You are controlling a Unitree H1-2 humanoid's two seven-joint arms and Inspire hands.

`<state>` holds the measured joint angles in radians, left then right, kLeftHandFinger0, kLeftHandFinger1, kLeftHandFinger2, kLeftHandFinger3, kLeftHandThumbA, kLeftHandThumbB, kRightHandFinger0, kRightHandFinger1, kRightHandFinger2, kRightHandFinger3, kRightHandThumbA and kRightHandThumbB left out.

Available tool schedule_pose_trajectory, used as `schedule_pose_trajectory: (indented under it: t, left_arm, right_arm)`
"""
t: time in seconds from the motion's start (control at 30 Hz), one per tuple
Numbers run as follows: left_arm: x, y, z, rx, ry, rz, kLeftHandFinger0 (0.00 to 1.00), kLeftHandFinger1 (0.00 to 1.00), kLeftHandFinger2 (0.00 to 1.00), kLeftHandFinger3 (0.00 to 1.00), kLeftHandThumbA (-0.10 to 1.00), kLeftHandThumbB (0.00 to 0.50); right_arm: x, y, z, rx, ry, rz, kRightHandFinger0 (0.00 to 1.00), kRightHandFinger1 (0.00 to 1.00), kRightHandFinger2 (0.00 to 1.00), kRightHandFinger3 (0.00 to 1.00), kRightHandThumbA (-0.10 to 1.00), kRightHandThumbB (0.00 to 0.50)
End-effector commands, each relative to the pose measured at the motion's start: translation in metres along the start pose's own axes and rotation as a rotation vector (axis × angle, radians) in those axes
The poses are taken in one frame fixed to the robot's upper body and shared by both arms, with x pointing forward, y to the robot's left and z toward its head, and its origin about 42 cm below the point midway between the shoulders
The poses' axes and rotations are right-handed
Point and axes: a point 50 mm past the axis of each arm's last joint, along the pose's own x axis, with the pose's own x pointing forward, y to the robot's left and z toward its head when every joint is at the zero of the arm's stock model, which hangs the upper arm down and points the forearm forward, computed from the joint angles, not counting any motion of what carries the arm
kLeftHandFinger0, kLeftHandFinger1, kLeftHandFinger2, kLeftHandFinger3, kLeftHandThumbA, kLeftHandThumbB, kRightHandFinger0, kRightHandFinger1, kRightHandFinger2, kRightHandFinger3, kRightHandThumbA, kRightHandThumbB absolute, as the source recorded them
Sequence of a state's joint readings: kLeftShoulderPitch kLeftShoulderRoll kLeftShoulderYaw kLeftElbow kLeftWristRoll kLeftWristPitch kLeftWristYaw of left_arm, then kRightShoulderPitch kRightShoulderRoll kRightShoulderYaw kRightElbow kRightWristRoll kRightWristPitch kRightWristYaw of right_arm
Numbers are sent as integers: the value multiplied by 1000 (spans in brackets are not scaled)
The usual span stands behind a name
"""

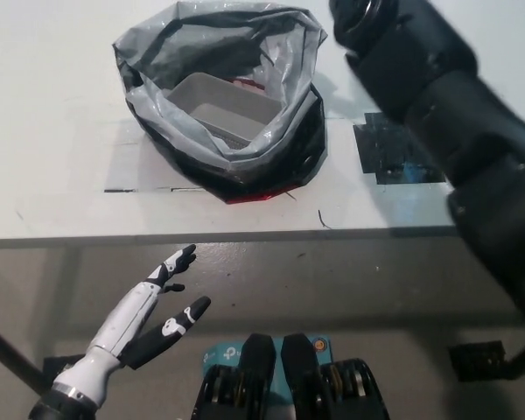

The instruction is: Use the right hand to pick up a small rectangular container and put it into a plastic bag and lift the bag

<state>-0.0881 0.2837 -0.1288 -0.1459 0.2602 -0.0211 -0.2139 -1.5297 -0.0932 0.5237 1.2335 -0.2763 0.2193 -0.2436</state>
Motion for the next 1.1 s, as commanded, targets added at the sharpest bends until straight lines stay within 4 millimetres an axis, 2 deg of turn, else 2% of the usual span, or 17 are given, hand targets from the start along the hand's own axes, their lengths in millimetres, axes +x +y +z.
schedule_pose_trajectory:
  t: [0.0, 0.07, 0.13, 0.17, 0.2, 0.33, 0.37, 0.43, 0.5, 0.63, 0.73, 0.8, 0.87, 0.9, 1.0, 1.03, 1.07]
  left_arm:
    - [23, 23, 19, 32, -103, 41, 1000, 1000, 1000, 1000, 880, 127]
    - [32, 30, 22, 11, -118, 70, 1000, 1000, 1000, 1000, 925, 157]
    - [39, 35, 25, -1, -128, 89, 1000, 1000, 1000, 1000, 961, 164]
    - [42, 36, 26, -8, -135, 100, 1000, 1000, 1000, 1000, 980, 164]
    - [45, 39, 27, -24, -141, 118, 1000, 1000, 1000, 1000, 1000, 176]
    - [46, 39, 26, -43, -140, 131, 1000, 1000, 1000, 1000, 1000, 203]
    - [44, 39, 25, -66, -135, 140, 1000, 1000, 1000, 1000, 1000, 216]
    - [44, 40, 24, -80, -135, 151, 1000, 1000, 1000, 1000, 1000, 215]
    - [48, 42, 23, -97, -132, 152, 1000, 1000, 1000, 1000, 1000, 233]
    - [46, 38, 21, -116, -122, 147, 1000, 1000, 1000, 1000, 1000, 233]
    - [35, 25, 12, -141, -106, 149, 1000, 1000, 1000, 1000, 1000, 234]
    - [29, 18, 7, -152, -101, 153, 1000, 1000, 1000, 1000, 1000, 223]
    - [27, 16, 4, -158, -98, 159, 1000, 1000, 1000, 1000, 1000, 222]
    - [24, 16, 3, -160, -90, 161, 1000, 1000, 1000, 1000, 1000, 221]
    - [20, 19, 1, -152, -75, 161, 1000, 1000, 1000, 1000, 1000, 208]
    - [20, 20, 0, -151, -73, 160, 1000, 1000, 1000, 1000, 1000, 208]
    - [20, 20, 0, -151, -73, 159, 1000, 1000, 1000, 1000, 1000, 207]
  right_arm:
    - [-49, -182, 74, -187, -591, -666, 1000, 1000, 1000, 1000, 1000, 294]
    - [-98, -215, 64, -145, -704, -736, 1000, 1000, 1000, 1000, 1000, 279]
    - [-130, -233, 54, -142, -772, -759, 1000, 1000, 1000, 1000, 1000, 264]
    - [-145, -241, 45, -147, -811, -764, 1000, 1000, 1000, 1000, 1000, 249]
    - [-176, -251, 24, -152, -880, -762, 1000, 1000, 1000, 1000, 1000, 246]
    - [-230, -254, -20, -164, -905, -714, 1000, 1000, 1000, 1000, 970, 245]
    - [-255, -253, -43, -133, -896, -665, 1000, 1000, 1000, 1000, 918, 235]
    - [-279, -249, -63, -111, -882, -639, 1000, 1000, 1000, 1000, 901, 226]
    - [-302, -236, -81, -62, -868, -620, 1000, 1000, 1000, 1000, 868, 215]
    - [-337, -202, -97, 54, -814, -587, 1000, 1000, 1000, 1000, 949, 261]
    - [-374, -161, -103, 204, -774, -541, 1000, 1000, 1000, 1000, 1000, 263]
    - [-387, -138, -109, 232, -752, -533, 1000, 1000, 1000, 1000, 1000, 186]
    - [-392, -125, -110, 267, -729, -528, 1000, 1000, 1000, 1000, 1000, 177]
    - [-394, -116, -110, 323, -724, -502, 1000, 1000, 1000, 1000, 1000, 226]
    - [-393, -94, -112, 488, -751, -444, 1000, 1000, 1000, 1000, 1000, 238]
    - [-394, -89, -110, 528, -767, -424, 1000, 1000, 1000, 1000, 1000, 290]
    - [-395, -87, -109, 537, -770, -420, 1000, 1000, 1000, 1000, 1000, 292]
